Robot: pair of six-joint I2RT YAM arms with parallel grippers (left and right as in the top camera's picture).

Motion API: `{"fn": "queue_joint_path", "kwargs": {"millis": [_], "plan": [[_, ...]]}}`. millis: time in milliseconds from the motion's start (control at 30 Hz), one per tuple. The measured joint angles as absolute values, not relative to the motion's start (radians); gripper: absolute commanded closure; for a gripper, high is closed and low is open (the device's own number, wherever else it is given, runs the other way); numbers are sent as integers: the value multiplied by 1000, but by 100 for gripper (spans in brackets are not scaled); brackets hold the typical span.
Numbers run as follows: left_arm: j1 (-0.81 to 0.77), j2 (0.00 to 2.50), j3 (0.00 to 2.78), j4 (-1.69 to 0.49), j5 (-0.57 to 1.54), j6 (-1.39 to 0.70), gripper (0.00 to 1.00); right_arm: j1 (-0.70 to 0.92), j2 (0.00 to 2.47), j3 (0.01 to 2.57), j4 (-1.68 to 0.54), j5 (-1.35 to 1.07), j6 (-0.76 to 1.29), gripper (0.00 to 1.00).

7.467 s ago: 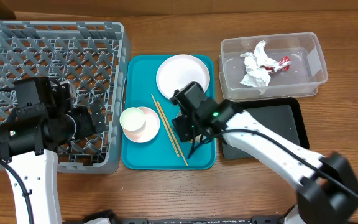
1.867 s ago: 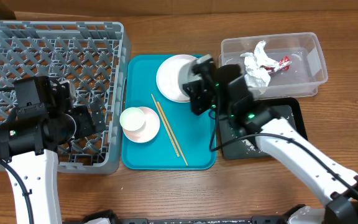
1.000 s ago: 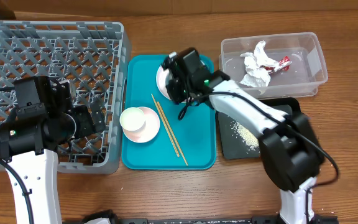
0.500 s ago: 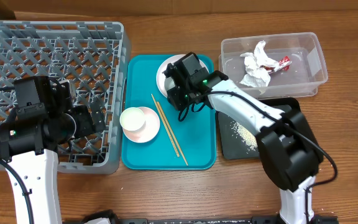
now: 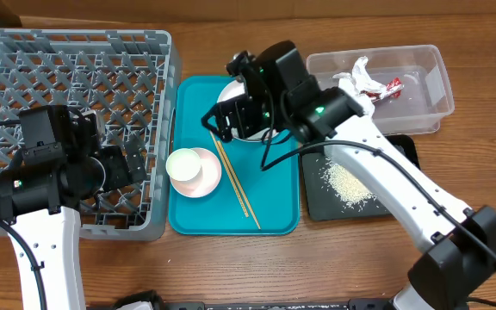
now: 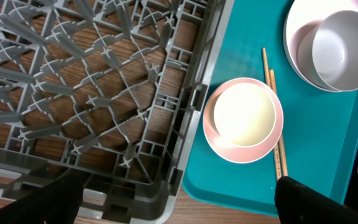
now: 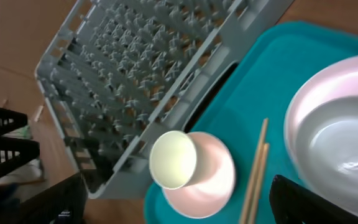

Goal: Sort waste into correct bins and load items into the dishwasher
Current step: 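Grasp the white cup off the pink saucer with the right gripper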

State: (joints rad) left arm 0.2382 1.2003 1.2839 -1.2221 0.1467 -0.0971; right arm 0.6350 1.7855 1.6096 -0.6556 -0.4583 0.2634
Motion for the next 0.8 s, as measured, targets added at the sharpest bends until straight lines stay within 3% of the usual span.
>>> {"fn": "queue_joint_path", "kwargs": {"millis": [67, 367, 600, 800], "plan": [[238, 1200, 1284, -1222, 146, -97, 0, 659, 1801, 1596, -654, -453, 305, 32], [238, 1200, 1284, -1222, 146, -97, 0, 810, 1914, 1577, -674, -360, 393, 44], [238, 1200, 1284, -1222, 147, -97, 1, 838, 2037, 1576, -665, -281, 490, 47], [238, 1200, 1284, -1222, 147, -97, 0, 838, 2087, 1576, -644, -258, 519, 72]]}}
